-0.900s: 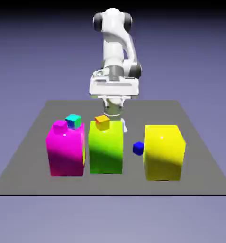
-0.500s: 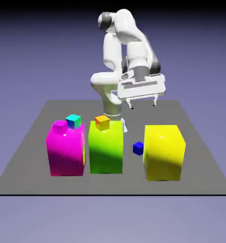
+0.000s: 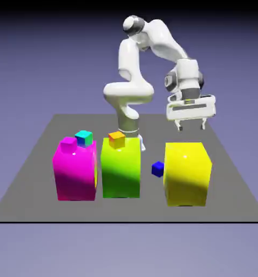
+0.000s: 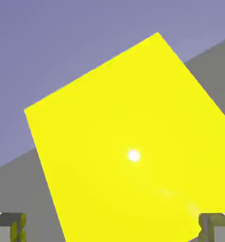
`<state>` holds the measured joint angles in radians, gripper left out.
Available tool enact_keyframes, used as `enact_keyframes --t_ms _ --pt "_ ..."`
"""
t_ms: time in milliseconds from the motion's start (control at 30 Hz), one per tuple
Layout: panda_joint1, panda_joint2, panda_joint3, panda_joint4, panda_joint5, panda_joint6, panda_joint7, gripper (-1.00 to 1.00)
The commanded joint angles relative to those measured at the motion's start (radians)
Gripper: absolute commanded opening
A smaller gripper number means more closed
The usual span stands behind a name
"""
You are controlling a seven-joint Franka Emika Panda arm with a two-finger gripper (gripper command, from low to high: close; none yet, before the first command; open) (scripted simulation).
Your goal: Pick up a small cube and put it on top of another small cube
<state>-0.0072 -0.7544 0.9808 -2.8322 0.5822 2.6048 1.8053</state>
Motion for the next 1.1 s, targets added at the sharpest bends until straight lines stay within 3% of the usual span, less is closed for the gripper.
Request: enact_keyframes --t_ms 0,600,833,1067 --pt "-0.005 -0.005 0.036 -0.004 0.011 -0.007 0.034 0.00" --pt "-0.128 -0.079 0.689 -0.084 0.136 -0.087 0.623 0.00" --pt "-0.271 -0.063 0.925 -0.172 -0.054 0.070 0.729 0.00" --pt "-0.488 -0.076 1.103 -0.148 -0.029 0.212 0.722 0.00"
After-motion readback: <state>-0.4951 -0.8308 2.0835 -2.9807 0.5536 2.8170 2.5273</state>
